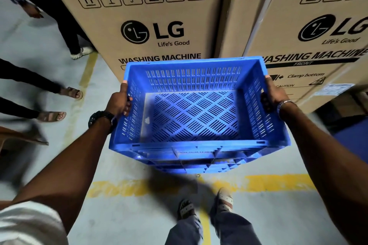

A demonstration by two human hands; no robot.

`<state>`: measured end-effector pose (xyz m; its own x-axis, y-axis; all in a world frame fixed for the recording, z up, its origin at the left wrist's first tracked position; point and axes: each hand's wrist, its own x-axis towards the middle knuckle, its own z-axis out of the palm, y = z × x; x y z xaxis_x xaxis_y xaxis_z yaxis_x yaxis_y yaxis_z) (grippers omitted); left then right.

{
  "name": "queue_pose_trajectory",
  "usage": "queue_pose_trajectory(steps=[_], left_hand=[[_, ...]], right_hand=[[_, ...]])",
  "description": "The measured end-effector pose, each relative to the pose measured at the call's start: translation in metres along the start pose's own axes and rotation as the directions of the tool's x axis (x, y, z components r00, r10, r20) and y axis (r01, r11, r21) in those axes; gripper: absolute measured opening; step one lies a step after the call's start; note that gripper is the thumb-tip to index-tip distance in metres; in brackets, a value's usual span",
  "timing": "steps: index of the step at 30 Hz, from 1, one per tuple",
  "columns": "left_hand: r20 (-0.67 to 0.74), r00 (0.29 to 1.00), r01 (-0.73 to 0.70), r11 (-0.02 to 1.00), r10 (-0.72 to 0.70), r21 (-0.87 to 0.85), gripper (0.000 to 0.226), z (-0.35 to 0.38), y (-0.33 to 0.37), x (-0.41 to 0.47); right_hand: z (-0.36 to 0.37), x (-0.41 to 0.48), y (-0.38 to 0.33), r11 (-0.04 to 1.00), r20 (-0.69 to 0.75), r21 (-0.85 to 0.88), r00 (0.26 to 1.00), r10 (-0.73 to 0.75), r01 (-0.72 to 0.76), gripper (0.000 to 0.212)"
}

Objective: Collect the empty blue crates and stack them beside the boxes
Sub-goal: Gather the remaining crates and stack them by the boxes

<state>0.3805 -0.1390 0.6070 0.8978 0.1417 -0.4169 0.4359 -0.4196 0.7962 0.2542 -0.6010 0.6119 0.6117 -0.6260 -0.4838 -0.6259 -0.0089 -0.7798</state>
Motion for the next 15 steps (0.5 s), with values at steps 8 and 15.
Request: queue_pose_trajectory(steps=[8, 15], left_hand=[[-0.186, 0.970, -0.136, 0.985, 0.154, 0.103, 0.048, 0.001, -0.005, 0.008], [-0.199, 0.840, -0.400, 0.823, 0.505, 0.403, 0.038, 0.008, 0.030, -0.013]], right_hand=[[0.002, 0.009, 0.012, 0.943, -0.228, -0.229, 0.929, -0.292, 0.241, 0.057], [0.010, -0.020, -0.026, 0.846, -0.127, -0.287, 0.858, -0.498, 0.449, 0.059]])
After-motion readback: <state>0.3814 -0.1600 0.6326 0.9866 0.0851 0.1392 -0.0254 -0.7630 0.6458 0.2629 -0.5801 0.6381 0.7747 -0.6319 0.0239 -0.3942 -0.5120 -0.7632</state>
